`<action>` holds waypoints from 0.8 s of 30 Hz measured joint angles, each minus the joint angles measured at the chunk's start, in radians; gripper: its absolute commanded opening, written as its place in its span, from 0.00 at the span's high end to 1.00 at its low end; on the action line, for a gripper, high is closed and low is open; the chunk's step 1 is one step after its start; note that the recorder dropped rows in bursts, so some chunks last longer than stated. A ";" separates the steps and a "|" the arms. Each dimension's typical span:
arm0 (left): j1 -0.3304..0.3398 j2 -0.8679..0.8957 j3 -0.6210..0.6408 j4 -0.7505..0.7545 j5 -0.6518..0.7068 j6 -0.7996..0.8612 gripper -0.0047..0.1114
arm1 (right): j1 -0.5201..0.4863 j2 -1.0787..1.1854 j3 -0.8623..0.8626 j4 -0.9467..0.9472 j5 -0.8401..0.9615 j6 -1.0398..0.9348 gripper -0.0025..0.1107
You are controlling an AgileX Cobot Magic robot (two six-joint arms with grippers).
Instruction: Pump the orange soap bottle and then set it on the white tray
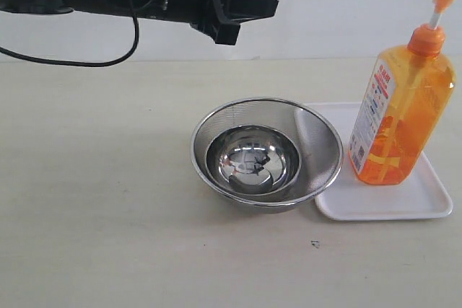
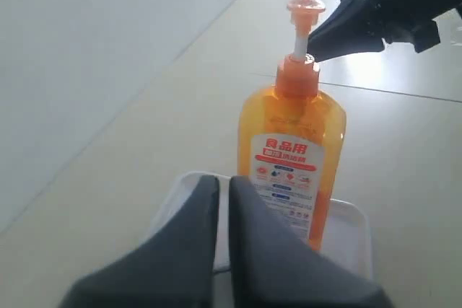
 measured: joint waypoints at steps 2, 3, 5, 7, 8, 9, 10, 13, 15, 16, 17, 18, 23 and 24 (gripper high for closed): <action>0.000 -0.045 0.035 0.000 -0.030 0.028 0.92 | 0.000 0.000 0.000 0.000 0.000 -0.004 0.98; 0.000 -0.067 0.053 0.000 -0.043 0.036 0.92 | 0.000 0.000 0.000 0.000 0.000 -0.004 0.98; 0.000 -0.109 0.087 0.000 -0.067 0.045 0.92 | 0.000 0.000 0.000 0.000 0.000 -0.006 0.98; 0.000 -0.144 0.113 0.000 -0.084 0.050 0.92 | 0.000 0.000 0.000 0.000 -0.004 -0.010 0.98; 0.002 -0.163 0.126 0.000 -0.092 0.052 0.92 | 0.000 0.000 0.000 0.000 -0.011 -0.021 0.98; 0.004 -0.178 0.135 -0.004 -0.095 0.052 0.92 | 0.000 0.000 0.000 0.000 -0.016 -0.026 0.98; 0.009 -0.196 0.147 -0.007 -0.097 0.054 0.92 | 0.000 0.000 0.000 0.006 -0.023 -0.032 0.98; 0.033 -0.251 0.184 -0.027 -0.104 0.061 0.92 | 0.000 0.000 0.000 0.021 -0.045 -0.049 0.98; 0.049 -0.282 0.206 -0.038 -0.130 0.064 0.92 | 0.000 -0.004 0.000 0.023 -0.052 -0.056 0.98; 0.056 -0.300 0.220 -0.045 -0.146 0.067 0.92 | 0.000 -0.008 0.000 0.025 -0.053 -0.059 0.98; 0.064 -0.318 0.235 -0.053 -0.162 0.073 0.92 | 0.000 -0.013 0.000 0.026 -0.053 -0.059 0.98; 0.070 -0.332 0.248 -0.063 -0.176 0.081 0.92 | 0.000 -0.018 0.000 0.027 -0.053 -0.059 0.98; 0.104 -0.429 0.333 -0.106 -0.254 0.119 0.92 | 0.000 -0.036 0.000 0.029 -0.031 -0.059 0.98; 0.111 -0.445 0.346 -0.111 -0.267 0.126 0.92 | 0.000 -0.038 0.000 0.029 -0.029 -0.059 0.98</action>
